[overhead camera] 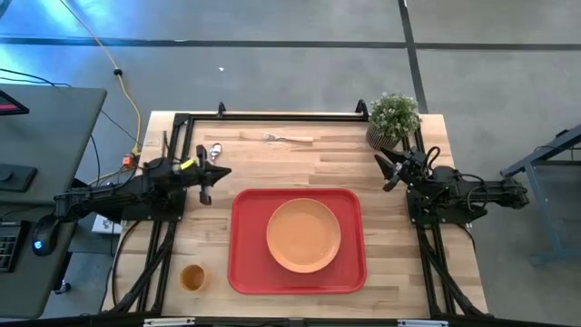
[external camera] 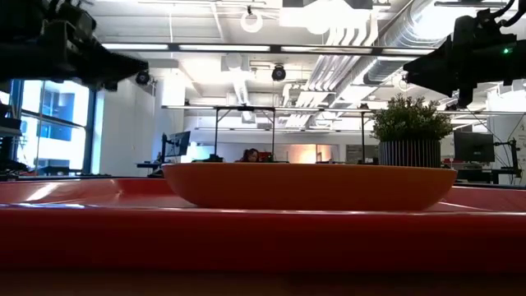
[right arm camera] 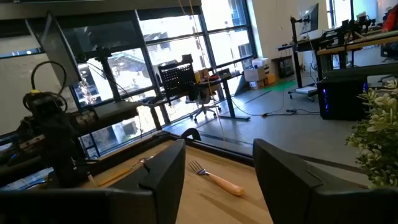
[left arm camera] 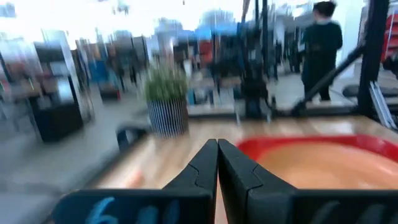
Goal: Pick and place plate/cup/fork/spoon on tray
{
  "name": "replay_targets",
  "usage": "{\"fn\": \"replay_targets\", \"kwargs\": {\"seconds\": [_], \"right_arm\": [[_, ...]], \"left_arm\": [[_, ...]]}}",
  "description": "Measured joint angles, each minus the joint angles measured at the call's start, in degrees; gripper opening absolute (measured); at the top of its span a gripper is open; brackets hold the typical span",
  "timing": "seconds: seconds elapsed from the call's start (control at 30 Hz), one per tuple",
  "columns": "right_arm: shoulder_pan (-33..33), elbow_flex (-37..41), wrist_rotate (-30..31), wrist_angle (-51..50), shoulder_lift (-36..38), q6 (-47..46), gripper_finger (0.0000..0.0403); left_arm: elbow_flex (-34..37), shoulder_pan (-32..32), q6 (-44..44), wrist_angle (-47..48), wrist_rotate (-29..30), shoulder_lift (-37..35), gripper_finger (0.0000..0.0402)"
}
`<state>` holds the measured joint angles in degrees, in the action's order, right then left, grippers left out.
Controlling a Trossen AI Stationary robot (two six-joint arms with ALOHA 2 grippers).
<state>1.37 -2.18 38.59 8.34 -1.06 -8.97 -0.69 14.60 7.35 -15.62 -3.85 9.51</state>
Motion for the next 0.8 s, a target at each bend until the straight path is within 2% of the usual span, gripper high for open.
{"fn": "replay_targets", "kwargs": {"seconds": [0.27, 0.37, 0.4, 0.47, 0.53, 0.7, 0.8], "right_arm": [[0.0, 0.0, 0.5, 0.1, 0.0, 0.0, 0.0179], [-0.6, 0.0, 7.5, 2.2, -0.1, -1.4, 0.0179], [-0.7, 0.0, 10.4, 2.1, -0.1, -4.1, 0.0179], [-0.8, 0.0, 12.0, -0.1, -0.2, -11.3, 0.0179], [-0.7, 0.0, 10.9, -2.3, -0.7, -14.8, 0.0179], [-0.7, 1.6, 2.7, -3.8, -3.5, -20.8, 0.0179], [-0.7, 1.6, 2.2, -3.9, -8.1, -25.1, 0.0179]], "left_arm": [[0.0, 0.0, 7.4, -12.2, 0.2, 2.7, 0.0003], [0.0, 0.0, 7.8, -16.1, 3.7, 6.3, 0.0003], [0.0, 0.0, 8.3, -16.8, 4.2, 7.6, 0.0003], [0.0, 0.0, 10.1, -20.3, 4.2, 10.6, 0.0003], [0.0, 0.0, 11.2, -23.8, 4.2, 14.1, 0.0003], [-0.5, 0.0, 9.3, -31.3, 4.2, 23.4, 0.0003], [-2.5, 0.0, 7.5, -31.5, 4.1, 28.8, 0.0006]]}}
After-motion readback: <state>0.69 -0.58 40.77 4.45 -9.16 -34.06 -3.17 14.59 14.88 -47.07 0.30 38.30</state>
